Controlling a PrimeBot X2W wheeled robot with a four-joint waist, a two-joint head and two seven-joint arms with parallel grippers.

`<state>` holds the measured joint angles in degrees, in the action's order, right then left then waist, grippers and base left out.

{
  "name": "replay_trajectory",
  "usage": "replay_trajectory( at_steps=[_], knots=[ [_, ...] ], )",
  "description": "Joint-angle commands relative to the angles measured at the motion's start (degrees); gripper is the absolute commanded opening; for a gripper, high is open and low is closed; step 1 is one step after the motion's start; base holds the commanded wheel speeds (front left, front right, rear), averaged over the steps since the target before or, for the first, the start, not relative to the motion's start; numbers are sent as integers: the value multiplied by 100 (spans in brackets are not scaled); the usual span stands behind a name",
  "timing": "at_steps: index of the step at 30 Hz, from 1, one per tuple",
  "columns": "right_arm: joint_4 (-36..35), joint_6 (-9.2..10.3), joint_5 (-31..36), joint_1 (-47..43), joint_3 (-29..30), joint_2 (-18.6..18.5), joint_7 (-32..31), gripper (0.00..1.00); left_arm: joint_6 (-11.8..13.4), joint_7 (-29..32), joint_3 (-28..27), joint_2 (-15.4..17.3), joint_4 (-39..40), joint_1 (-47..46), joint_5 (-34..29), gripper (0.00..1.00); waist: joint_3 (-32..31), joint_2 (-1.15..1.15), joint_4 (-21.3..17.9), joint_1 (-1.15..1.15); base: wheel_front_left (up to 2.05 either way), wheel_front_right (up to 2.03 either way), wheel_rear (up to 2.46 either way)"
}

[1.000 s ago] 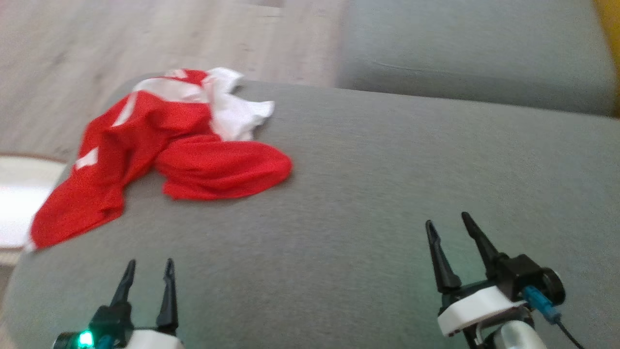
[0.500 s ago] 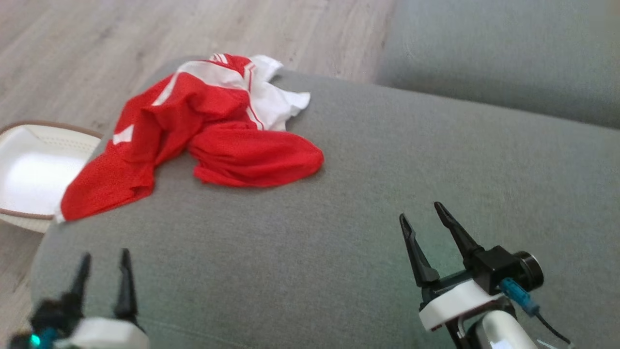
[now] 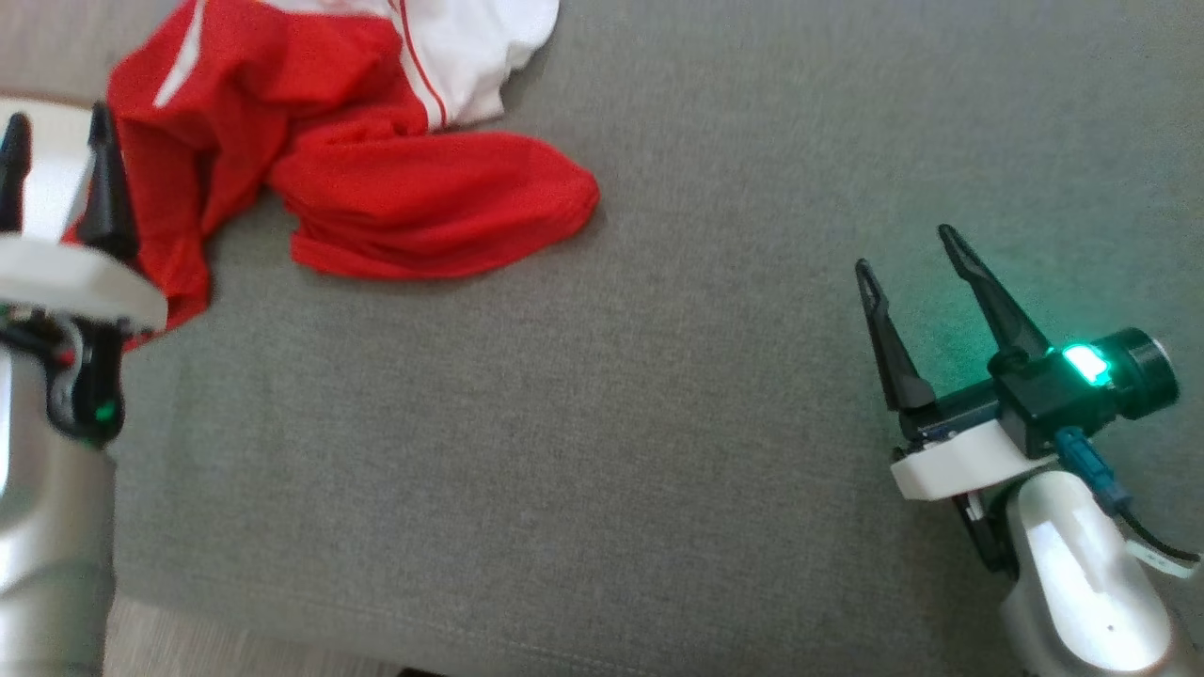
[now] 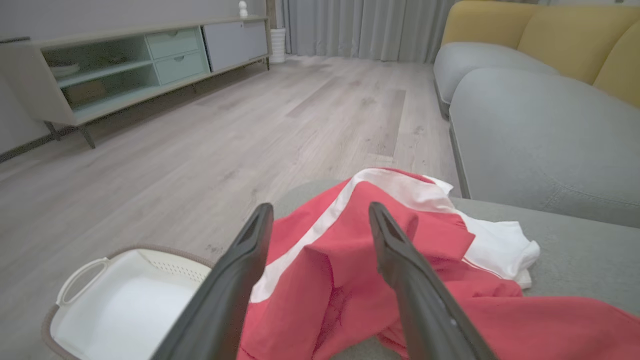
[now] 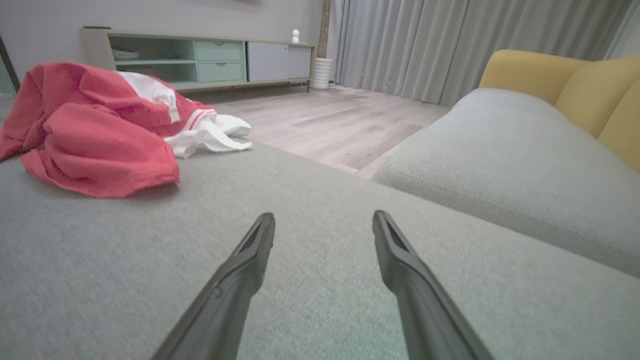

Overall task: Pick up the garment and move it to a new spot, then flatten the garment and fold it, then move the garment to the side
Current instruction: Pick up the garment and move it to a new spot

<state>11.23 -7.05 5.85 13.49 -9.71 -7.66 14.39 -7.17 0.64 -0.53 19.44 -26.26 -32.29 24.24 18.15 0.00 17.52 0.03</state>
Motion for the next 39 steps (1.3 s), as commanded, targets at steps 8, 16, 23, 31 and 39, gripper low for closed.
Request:
replay_trajectory(
  at_steps=[8, 16, 23, 31, 39],
  knots=[
    [-508, -44, 131, -125, -27, -248, 51, 100, -30, 209, 713, 611, -1478, -1465, 690, 100, 830, 0, -70, -3, 0, 0, 0],
    [-886, -44, 157, -204, -47, -347, -135, 100, -31, 261, 1846, 713, -2468, -2187, 1252, 100, 1127, 0, -302, -3, 0, 0, 0],
    [-1050, -44, 174, -243, -35, -346, -215, 100, -31, 189, 2366, 742, -2850, -2418, 1818, 0, 1225, 0, -515, -3, 0, 0, 0],
    [-945, -44, 133, -290, 36, -165, -107, 100, -31, -396, 2671, 1156, -3012, -2694, 2336, 0, 905, 0, -705, -3, 0, 0, 0],
    [-463, -44, -71, -346, -41, 117, 43, 100, -32, -812, 2916, 1618, -2390, -3114, 2623, 0, 119, 0, -844, -3, 0, 0, 0]
  ],
)
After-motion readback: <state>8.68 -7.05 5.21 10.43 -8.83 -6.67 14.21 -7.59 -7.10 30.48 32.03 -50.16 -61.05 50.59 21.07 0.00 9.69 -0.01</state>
